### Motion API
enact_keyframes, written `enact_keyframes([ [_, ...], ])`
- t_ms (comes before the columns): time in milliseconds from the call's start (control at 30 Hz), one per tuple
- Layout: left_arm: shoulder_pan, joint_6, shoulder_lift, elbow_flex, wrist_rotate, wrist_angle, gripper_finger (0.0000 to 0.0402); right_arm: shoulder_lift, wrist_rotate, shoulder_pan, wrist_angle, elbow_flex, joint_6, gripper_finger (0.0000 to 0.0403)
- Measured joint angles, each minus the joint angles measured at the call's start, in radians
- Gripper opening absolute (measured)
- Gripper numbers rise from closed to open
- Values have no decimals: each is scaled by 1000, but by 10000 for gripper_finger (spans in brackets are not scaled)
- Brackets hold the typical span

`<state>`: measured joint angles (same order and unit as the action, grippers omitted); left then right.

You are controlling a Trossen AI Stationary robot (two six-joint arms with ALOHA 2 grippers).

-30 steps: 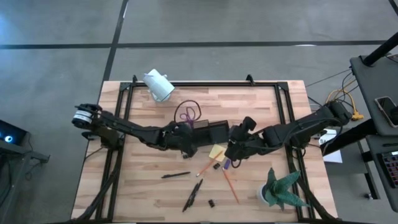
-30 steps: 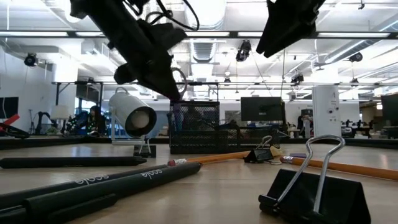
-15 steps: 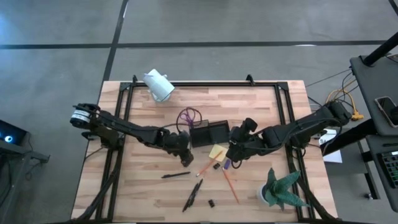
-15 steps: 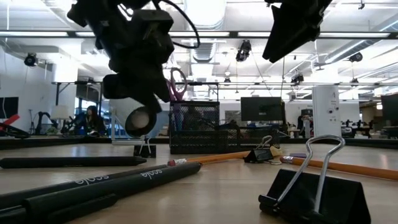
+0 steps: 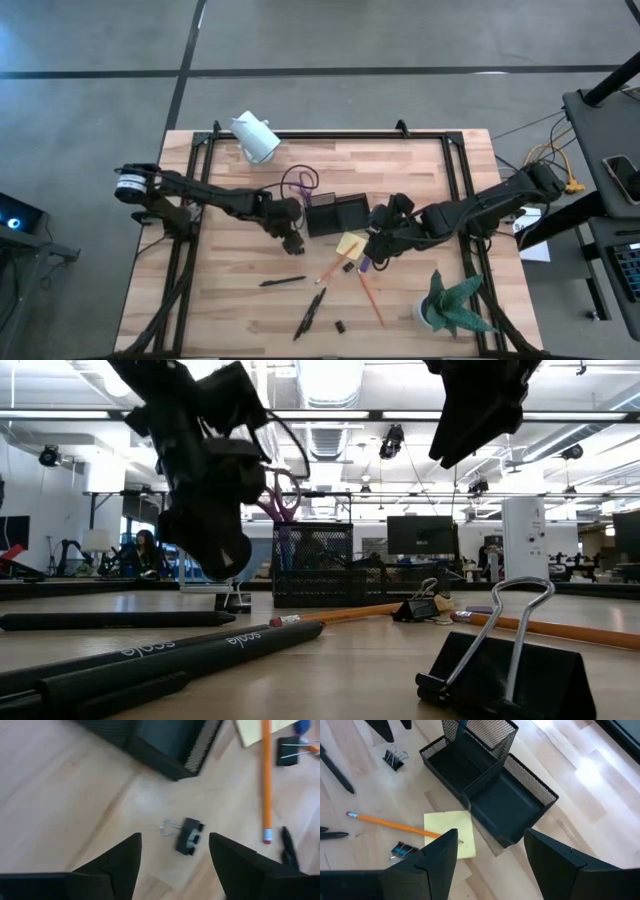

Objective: Pick and place office supplies into organizer
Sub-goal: Put the top left black binder clip into the black desk organizer

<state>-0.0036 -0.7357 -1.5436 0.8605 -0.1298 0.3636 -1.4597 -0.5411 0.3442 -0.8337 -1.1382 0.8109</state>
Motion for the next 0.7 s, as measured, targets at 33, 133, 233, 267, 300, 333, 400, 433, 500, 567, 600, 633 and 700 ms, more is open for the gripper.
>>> enact_keyframes([
  [33, 5, 12, 0, -6, -12, -7, 216, 0, 0, 0, 0, 1, 4, 221],
  [133, 10, 52, 0, -19, -29, -37, 216, 0, 0, 2, 0, 2, 6, 221],
  [233, 13, 65, 0, -39, -35, -93, 216, 0, 0, 3, 0, 4, 19, 221],
  [267, 13, 65, 0, -48, -42, -118, 216, 0, 0, 3, 0, 4, 24, 221],
  [300, 13, 64, 0, -56, -47, -136, 216, 0, 0, 3, 0, 5, 26, 221],
  [333, 13, 64, 0, -65, -49, -148, 216, 0, 0, 3, 0, 6, 27, 221],
  [400, 13, 64, 0, -81, -61, -166, 216, 0, 0, 3, 0, 10, 28, 221],
  [433, 13, 65, 0, -83, -71, -167, 216, 0, 0, 3, 0, 11, 28, 221],
  [500, 13, 79, 0, -83, -74, -166, 216, 0, 0, 3, 1, 14, 28, 221],
  [567, 13, 91, 0, -83, -74, -169, 216, 0, 0, 3, 1, 17, 28, 221],
  [600, 13, 91, -5, -83, -74, -180, 216, 0, 0, 3, 1, 18, 28, 221],
  [633, 13, 92, -8, -83, -75, -190, 216, 0, 0, 3, 1, 20, 28, 221],
  [700, 13, 92, -21, -83, -74, -198, 216, 0, 0, 3, 1, 24, 28, 221],
])
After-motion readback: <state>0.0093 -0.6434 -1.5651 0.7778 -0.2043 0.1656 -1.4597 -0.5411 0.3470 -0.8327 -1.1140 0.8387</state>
